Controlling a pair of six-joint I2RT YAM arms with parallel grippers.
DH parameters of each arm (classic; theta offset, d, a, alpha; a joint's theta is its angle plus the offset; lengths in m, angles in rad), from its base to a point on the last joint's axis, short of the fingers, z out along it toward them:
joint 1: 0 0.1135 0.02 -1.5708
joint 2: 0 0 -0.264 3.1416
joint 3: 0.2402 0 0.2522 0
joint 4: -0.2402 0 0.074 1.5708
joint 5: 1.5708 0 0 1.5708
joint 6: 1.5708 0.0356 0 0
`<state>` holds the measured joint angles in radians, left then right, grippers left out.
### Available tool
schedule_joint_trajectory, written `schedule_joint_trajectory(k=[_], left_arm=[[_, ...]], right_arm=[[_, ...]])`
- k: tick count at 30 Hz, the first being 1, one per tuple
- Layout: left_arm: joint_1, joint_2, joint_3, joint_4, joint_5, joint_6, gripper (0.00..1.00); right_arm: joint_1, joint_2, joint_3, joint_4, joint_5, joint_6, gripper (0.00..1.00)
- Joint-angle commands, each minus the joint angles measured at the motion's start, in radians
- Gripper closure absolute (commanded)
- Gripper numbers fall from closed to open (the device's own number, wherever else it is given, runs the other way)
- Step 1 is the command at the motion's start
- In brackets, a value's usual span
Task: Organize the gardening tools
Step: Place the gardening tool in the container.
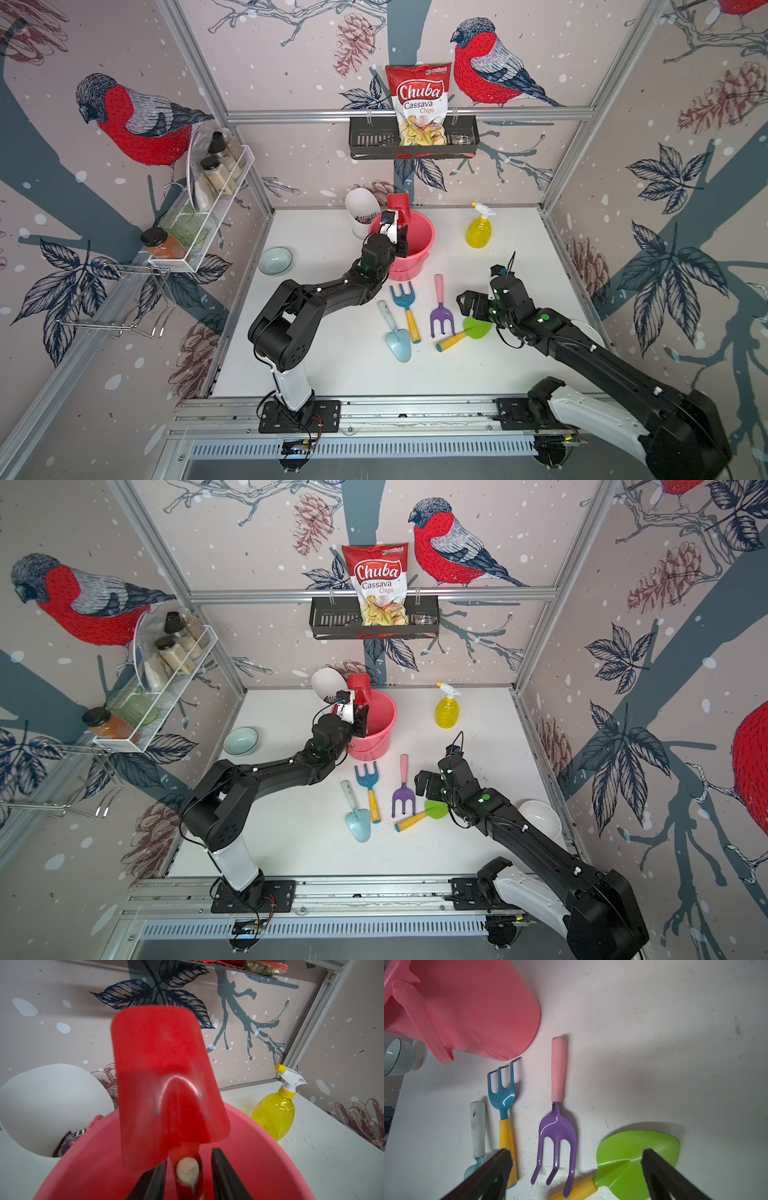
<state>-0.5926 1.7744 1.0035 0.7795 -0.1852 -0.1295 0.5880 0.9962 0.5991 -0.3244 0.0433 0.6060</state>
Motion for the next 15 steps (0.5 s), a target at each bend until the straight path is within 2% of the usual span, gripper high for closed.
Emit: schedule_joint_trajectory(k=[1, 5, 15], left_arm=[[0.003, -0.010, 0.000, 0.070, -0.003, -0.005, 0.53], [0.002, -0.025, -0.030, 0.081, -0.006, -0.004, 0.45], [-0.020, -0.099, -0.068, 0.112, -0.013, 0.013, 0.34]], right_arm=[[0.001, 0.010, 0.017, -0.028, -0.011, 0.031, 0.00], [0.010, -0.004, 0.025, -0.065, -0.018, 0.083, 0.00], [0.085, -0.019, 0.044, -0.156, -0.023, 0.276, 0.00]])
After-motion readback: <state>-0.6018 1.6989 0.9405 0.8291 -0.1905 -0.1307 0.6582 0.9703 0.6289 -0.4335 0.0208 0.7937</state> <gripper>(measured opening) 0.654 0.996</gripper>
